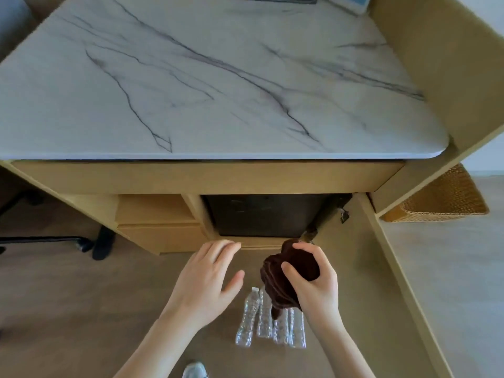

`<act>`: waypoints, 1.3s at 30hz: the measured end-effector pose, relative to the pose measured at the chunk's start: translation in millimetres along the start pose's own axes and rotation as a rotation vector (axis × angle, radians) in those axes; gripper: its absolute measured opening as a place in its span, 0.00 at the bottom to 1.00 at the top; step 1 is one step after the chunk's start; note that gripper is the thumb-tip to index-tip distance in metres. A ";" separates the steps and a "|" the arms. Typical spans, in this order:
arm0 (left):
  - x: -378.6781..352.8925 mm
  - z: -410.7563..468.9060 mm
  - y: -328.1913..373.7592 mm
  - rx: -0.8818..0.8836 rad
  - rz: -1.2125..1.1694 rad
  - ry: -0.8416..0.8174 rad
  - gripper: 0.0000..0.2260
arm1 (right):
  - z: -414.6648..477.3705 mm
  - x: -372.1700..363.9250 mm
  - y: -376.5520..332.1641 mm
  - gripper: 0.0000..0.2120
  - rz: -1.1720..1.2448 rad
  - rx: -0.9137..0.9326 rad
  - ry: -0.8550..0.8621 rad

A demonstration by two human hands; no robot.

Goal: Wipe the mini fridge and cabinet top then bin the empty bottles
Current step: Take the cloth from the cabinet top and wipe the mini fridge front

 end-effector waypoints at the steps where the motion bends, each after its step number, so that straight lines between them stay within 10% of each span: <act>1: -22.5 7.4 -15.7 -0.008 0.001 0.010 0.22 | 13.3 -12.6 21.2 0.18 -0.004 0.008 0.004; 15: -252.7 109.3 -191.8 -0.366 0.239 0.095 0.24 | 174.9 -122.9 224.7 0.17 0.154 0.270 0.094; 31: -163.1 142.7 -148.6 -0.591 0.109 0.667 0.24 | 179.7 -103.9 150.4 0.15 0.256 0.646 0.232; 39: -150.0 171.5 -191.6 -0.347 0.325 0.723 0.44 | 200.7 -136.4 118.2 0.18 0.165 0.984 0.290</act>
Point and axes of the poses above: each hand's wrist, its own z-axis towards the middle knuckle, its own x-axis out of the back of the hand, y = z × x, the point moved 6 cm from there along z, towards the middle knuckle, and after that the axes turned 8 degrees about -z, right-handed, at the moved point
